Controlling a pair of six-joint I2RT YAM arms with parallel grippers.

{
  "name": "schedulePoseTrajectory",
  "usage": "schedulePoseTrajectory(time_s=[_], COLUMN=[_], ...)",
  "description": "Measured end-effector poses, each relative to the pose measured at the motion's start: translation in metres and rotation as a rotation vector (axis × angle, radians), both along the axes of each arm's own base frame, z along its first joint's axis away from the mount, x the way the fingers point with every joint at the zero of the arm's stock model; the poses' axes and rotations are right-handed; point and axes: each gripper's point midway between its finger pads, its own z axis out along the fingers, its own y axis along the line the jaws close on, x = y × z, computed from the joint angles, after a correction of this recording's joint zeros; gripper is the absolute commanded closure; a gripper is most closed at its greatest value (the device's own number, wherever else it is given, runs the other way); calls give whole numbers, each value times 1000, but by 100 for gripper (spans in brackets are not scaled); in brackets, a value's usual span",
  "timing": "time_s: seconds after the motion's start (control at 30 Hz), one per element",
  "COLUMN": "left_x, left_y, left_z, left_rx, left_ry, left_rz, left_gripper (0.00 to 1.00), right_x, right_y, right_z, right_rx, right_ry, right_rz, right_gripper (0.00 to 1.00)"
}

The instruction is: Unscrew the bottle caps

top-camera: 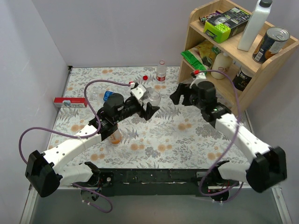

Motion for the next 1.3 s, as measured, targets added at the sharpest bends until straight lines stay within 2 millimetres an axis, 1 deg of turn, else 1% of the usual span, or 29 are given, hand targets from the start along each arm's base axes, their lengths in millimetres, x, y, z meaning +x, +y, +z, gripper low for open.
schedulePoseTrajectory(time_s=[0.07, 0.13, 0.23, 0.33, 0.4, 0.43, 0.57, 0.67, 0.73, 0.8, 0.87, 0.9, 1.0, 1.1, 1.17, 1.23, 1.3], left_x=[-13, -28, -42, -50, -53, -54, -57, -55, -55, -54, -53, -53, -53, -53, -52, -52, -51], left_y=[-9, -18, -26, -32, -35, -36, -38, -38, -37, -37, -36, -36, -36, -36, -37, -37, -38], left_z=[0, 2, 2, -1, -4, -5, -9, -12, -17, -18, -18, -18, -18, -18, -19, -22, -26], left_rx=[-2, -13, -19, -11, -1, 4, 21, 34, 46, 51, 53, 53, 54, 54, 55, 59, 67], left_ry=[1, 2, 1, 2, -3, -6, -10, -9, 0, 0, -2, -2, -4, -3, -1, 5, 16], left_rz=[-88, -190, -279, -324, -341, -345, -354, -346, -344, -339, -334, -333, -333, -333, -333, -333, -333], left_gripper=[52, 51, 51, 51, 51, 51, 51, 51, 51, 51, 51, 51, 51, 51, 51, 51, 51], right_x=[-13, -33, -54, -66, -69, -70, -71, -77, -79, -81, -83, -84, -90, -101, -109, -119, -128], right_y=[-17, -26, -25, -16, -8, -4, 18, 37, 42, 41, 39, 37, 32, 31, 34, 41, 49], right_z=[36, 76, 127, 156, 160, 158, 134, 116, 110, 108, 109, 111, 124, 146, 156, 159, 155], right_rx=[34, 70, 129, 172, 181, 182, 154, 122, 110, 105, 104, 105, 123, 155, 174, 182, 175], right_ry=[-61, -127, -200, -224, -214, -199, -89, -16, 0, 10, 11, 7, -24, -67, -86, -90, -73], right_rz=[-10, 5, 57, 124, 161, 179, 247, 304, 316, 316, 307, 303, 291, 320, 347, 388, 423], right_gripper=[11, 14, 21, 26, 28, 29, 33, 35, 37, 37, 35, 27, 20, 18, 18, 17, 17])
